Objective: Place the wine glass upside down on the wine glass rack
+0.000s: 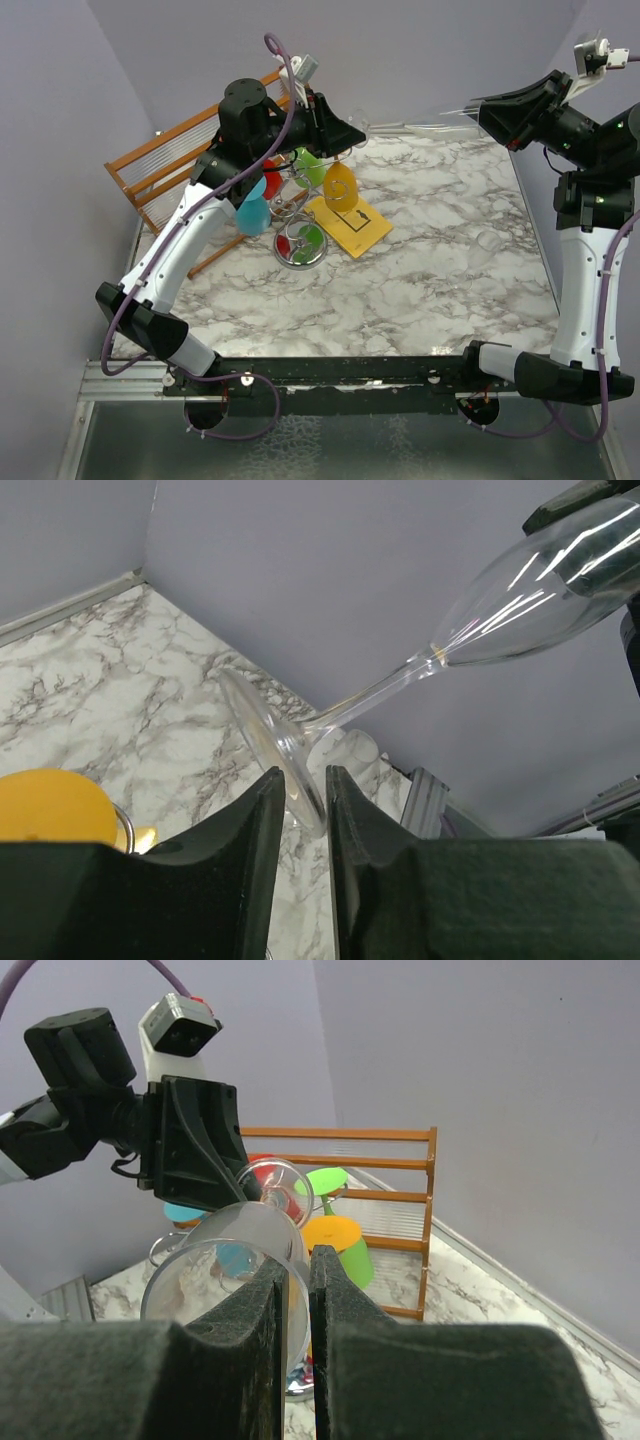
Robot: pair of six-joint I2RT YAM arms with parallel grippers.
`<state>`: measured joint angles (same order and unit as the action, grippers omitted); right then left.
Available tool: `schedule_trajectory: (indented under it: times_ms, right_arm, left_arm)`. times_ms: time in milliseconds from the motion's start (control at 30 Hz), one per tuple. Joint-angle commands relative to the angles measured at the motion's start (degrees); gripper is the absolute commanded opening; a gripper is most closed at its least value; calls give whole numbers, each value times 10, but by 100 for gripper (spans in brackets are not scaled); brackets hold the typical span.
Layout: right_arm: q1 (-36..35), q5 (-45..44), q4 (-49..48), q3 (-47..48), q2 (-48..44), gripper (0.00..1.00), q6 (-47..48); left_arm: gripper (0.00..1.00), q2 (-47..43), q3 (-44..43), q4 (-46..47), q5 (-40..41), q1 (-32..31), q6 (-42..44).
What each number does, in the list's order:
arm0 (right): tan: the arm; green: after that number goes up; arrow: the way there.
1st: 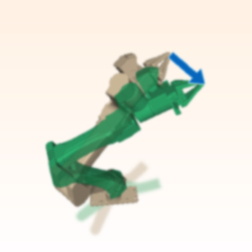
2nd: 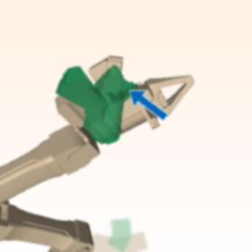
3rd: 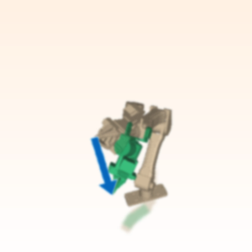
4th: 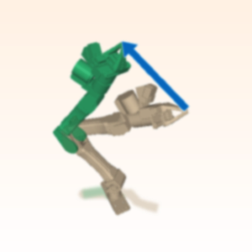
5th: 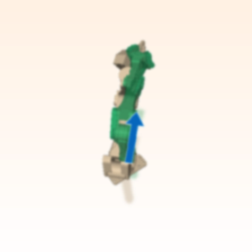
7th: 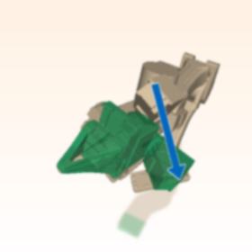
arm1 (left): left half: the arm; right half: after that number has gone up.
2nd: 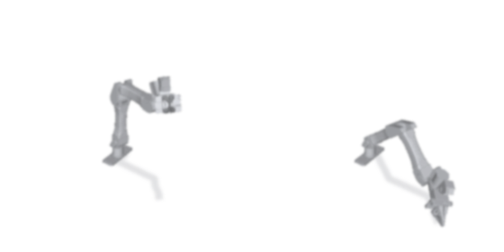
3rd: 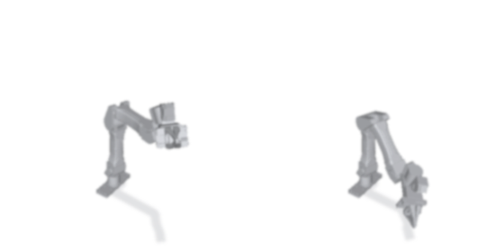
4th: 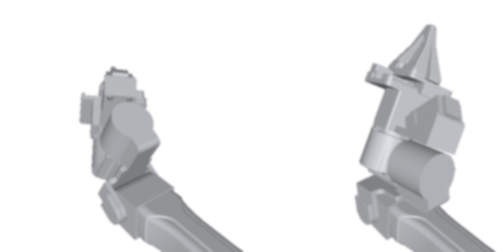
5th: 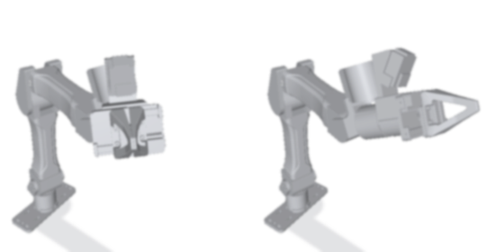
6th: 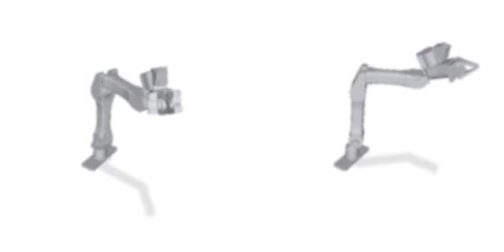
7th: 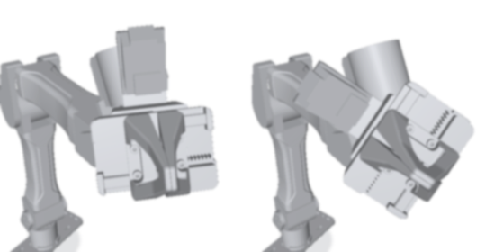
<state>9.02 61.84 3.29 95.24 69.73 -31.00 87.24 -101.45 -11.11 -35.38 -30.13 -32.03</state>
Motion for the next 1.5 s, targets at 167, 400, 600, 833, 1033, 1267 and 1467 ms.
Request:
schedule_trajectory:
  times_ms: [167,400,600,833,1033,1267,1467]
  right_arm:
    - [1,7,-24,-23,-13,1,17]
    - [1,19,-2,-40,-17,26,53]
    - [1,27,44,-42,-21,46,98]
    - [1,-55,174,0,-22,71,220]
    - [1,-115,247,28,-20,74,327]
    - [1,-103,264,-25,-30,76,391]
    - [1,6,289,-95,-34,77,463]
  left_arm:
    - [0,-2,-2,9,-5,-3,11]
    - [0,-13,-15,-32,44,0,68]
    - [0,-28,-20,-56,85,11,126]
    - [0,-61,-38,-115,147,17,269]
    - [0,-90,-71,-205,143,17,422]
    - [0,-118,-109,-413,18,-14,668]
    - [0,-138,-68,-479,122,-49,779]
